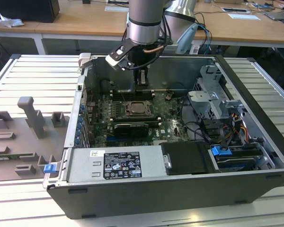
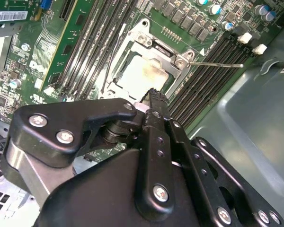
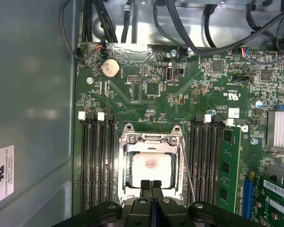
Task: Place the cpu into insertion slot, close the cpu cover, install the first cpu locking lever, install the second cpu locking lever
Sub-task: 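Install the first cpu locking lever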
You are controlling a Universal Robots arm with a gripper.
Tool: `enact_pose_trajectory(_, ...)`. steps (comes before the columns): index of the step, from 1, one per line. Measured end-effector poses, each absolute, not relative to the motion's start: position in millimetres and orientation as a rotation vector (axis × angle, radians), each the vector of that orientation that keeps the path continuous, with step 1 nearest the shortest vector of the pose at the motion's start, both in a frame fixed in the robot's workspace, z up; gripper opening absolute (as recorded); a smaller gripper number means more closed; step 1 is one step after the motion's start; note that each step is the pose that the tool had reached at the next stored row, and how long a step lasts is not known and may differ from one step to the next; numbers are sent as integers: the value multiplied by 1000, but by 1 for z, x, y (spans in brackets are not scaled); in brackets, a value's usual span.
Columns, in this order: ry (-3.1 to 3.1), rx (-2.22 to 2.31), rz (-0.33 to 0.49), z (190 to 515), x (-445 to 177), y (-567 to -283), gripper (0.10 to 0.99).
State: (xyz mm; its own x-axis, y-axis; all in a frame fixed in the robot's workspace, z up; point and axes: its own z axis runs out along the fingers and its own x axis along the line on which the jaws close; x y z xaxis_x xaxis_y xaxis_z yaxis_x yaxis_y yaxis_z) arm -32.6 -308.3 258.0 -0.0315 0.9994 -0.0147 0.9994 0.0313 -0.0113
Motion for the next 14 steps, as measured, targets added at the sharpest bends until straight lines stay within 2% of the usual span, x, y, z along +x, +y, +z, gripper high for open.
enact_pose_trajectory(14,2253,2185,-29,260,-33,-308,106)
